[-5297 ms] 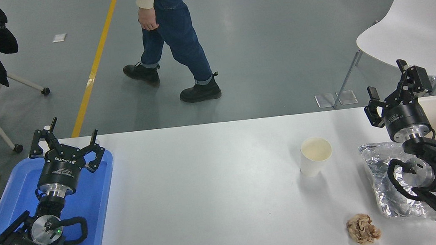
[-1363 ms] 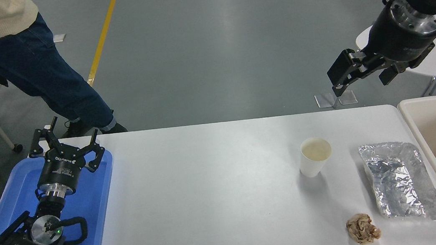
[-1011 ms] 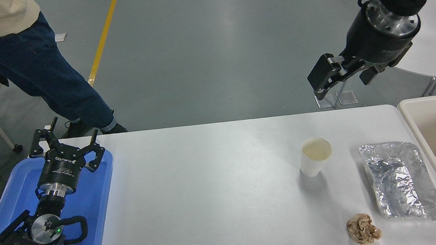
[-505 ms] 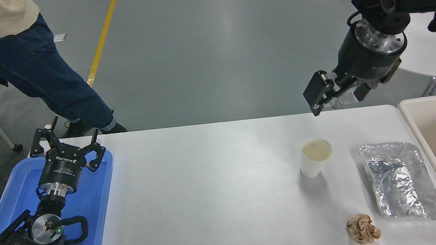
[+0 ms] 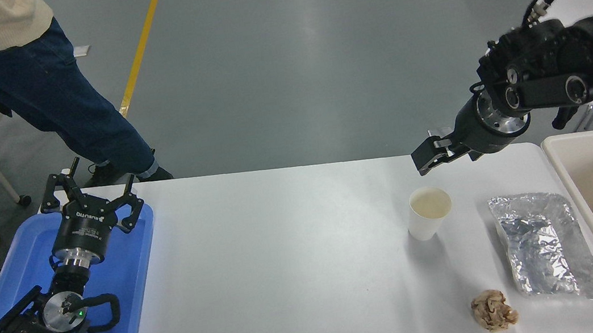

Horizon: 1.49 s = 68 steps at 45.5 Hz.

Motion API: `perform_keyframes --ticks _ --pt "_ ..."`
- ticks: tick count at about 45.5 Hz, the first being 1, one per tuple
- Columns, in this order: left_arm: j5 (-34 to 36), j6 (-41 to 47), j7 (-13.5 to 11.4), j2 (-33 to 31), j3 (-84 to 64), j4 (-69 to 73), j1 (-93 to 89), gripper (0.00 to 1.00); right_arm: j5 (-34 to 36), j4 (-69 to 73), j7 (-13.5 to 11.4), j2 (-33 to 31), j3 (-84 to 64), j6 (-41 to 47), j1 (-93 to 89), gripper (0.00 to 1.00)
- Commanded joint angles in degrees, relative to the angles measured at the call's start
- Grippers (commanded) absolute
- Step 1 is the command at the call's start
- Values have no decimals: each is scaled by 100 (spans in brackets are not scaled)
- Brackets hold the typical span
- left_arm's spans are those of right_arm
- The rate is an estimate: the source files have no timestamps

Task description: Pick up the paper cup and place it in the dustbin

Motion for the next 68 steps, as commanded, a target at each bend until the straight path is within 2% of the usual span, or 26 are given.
perform_keyframes --ticks 1,25,32,62,68 --pt "0 1 -4 2 0 -5 -1 100 8 -643 2 63 31 -477 -932 100" --pt "0 1 -13 -7 0 4 -9 100 8 -1021 -42 89 303 -1232 -1828 100" --pt "0 1 -13 -7 0 -5 -9 100 -1 -1601 -77 177 629 -1224 -2269 100" --pt "0 1 -13 -7 0 -5 -10 100 -124 -1883 -147 212 567 -1241 -2708 100" --pt "0 1 -13 2 0 -5 -1 100 -124 -1900 -156 203 620 -1259 -2778 88"
